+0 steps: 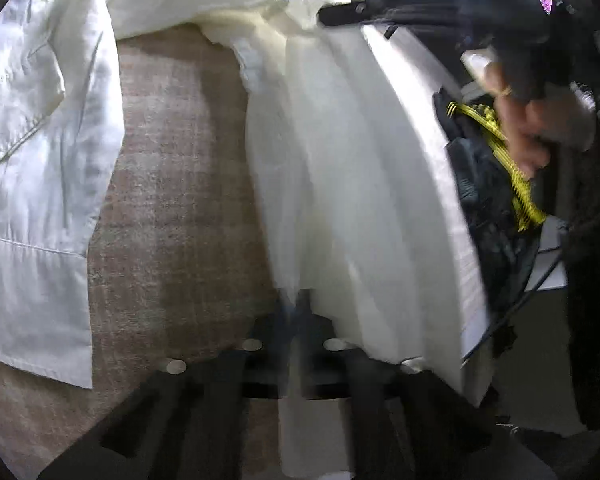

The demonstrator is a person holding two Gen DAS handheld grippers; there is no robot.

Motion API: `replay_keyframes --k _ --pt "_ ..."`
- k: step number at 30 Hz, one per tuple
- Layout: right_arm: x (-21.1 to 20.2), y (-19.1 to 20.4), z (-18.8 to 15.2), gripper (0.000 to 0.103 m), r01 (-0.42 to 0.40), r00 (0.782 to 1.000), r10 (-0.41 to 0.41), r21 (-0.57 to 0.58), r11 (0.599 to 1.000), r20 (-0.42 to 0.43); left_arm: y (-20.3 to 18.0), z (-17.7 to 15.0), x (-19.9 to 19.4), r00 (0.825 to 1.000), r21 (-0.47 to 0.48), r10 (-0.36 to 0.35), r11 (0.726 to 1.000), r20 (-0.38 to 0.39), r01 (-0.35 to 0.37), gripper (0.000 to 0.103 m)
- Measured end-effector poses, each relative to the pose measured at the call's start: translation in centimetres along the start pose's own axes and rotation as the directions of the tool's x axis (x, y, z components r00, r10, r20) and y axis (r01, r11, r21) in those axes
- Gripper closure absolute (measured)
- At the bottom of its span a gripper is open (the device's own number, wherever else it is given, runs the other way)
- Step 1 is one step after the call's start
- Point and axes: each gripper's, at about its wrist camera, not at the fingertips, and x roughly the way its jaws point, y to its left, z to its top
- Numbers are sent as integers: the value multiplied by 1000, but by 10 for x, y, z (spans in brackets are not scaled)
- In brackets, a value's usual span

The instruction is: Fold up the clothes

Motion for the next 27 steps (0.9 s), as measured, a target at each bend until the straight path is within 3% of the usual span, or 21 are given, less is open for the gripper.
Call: replay_keyframes --k 5,9,13,14,16,19,22,24,27 --pt "-15 0 1 101 -35 999 34 11 999 27 5 -6 -34 999 50 -24 999 44 21 101" --pt "-19 14 10 101 -73 996 73 -8 997 45 21 1 -40 998 56 41 997 37 -43 101" --pt "1 37 7 86 -152 988 151 -17 988 -25 47 -1 -36 992 -3 127 992 8 -127 100" --pt "-1 39 4 86 -170 985 169 -13 985 -20 52 -2 -46 987 -18 159 987 26 -158 101" --pt "-18 37 -8 85 -217 976 217 -6 976 26 51 -9 -72 986 -29 144 989 80 -142 100" --pt "-57 7 -44 72 -225 967 216 57 973 136 39 -20 -93 987 3 109 994 121 -110 94" --pt "-78 -29 -108 71 -177 969 140 175 968 203 14 -20 -85 990 76 60 995 128 -70 91" --pt "-70 -39 -152 71 -183 972 138 244 952 190 -11 -12 -67 993 119 30 992 115 -44 83" --pt "-42 -28 -211 71 -180 982 153 286 941 114 -28 0 -30 999 159 33 986 35 -38 82"
